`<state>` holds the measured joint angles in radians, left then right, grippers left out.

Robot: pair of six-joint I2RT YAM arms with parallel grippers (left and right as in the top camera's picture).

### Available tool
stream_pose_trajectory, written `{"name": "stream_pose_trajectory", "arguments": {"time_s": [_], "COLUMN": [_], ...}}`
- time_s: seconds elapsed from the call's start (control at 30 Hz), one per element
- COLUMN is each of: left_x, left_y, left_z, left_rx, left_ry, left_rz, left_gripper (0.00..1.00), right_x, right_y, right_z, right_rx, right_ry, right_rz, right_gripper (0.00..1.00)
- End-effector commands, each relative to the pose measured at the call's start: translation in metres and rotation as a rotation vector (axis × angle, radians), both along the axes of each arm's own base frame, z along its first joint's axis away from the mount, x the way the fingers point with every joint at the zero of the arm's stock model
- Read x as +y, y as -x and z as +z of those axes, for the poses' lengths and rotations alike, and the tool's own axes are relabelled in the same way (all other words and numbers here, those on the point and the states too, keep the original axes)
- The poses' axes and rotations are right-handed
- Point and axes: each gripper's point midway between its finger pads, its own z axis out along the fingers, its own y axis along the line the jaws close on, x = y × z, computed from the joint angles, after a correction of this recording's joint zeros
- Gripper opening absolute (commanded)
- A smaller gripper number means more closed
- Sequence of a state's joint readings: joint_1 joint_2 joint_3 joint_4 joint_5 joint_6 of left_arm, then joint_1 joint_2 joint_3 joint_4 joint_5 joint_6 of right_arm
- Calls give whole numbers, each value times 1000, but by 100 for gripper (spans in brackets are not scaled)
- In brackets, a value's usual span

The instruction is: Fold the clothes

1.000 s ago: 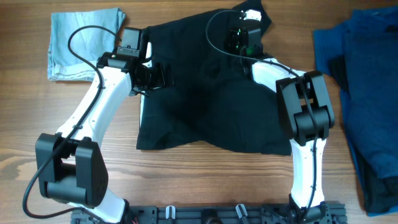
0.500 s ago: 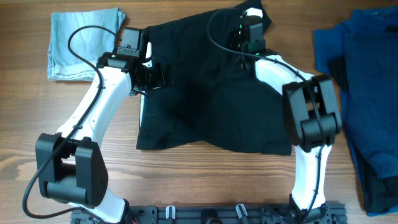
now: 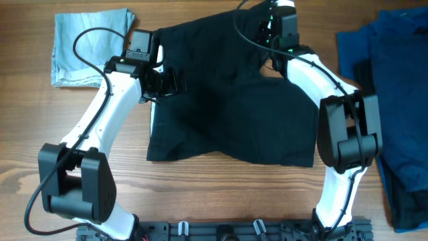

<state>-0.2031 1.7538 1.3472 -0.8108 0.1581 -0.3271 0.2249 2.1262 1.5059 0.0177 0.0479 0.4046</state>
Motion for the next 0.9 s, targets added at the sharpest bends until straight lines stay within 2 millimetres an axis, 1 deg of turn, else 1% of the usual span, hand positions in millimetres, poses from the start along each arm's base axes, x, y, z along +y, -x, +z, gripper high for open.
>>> {"name": "stream_pose_trajectory", "arguments": {"time_s": [0.0, 0.1, 0.17, 0.37, 0.5, 0.6, 0.67, 0.73, 0.83, 0.87], "left_x": [-2, -2, -2, -2, -2, -2, -2, -2, -2, -2], "left_y": [3, 2, 2, 3, 3, 3, 3, 2, 3, 3], "left_z": [-6, -6, -6, -6, -6, -6, -6, -6, -6, -6], "left_rx": [19, 18, 18, 19, 19, 19, 19, 18, 19, 19], "left_ry": [3, 3, 3, 3, 3, 3, 3, 3, 3, 3], "left_rz": [-9, -9, -9, -9, -9, -9, -9, -9, -9, -9], "left_gripper": [100, 100, 100, 100, 100, 100, 100, 100, 100, 100], "right_x": [17, 26, 27, 31, 33, 35, 36, 37, 36, 36], "right_y": [-5, -7, -11, -21, -27, -28, -29, -30, -30, -30], "right_z": [14, -5, -23, -58, -64, -76, -80, -80, -80, -80], "right_rx": [-38, -31, -19, 7, 12, 26, 28, 28, 28, 28], "right_ry": [-68, -72, -64, -58, -57, -58, -61, -61, -61, -61], "right_rz": [50, 74, 73, 75, 77, 80, 86, 86, 85, 85], "right_gripper": [69, 70, 70, 70, 68, 68, 68, 67, 61, 60]}}
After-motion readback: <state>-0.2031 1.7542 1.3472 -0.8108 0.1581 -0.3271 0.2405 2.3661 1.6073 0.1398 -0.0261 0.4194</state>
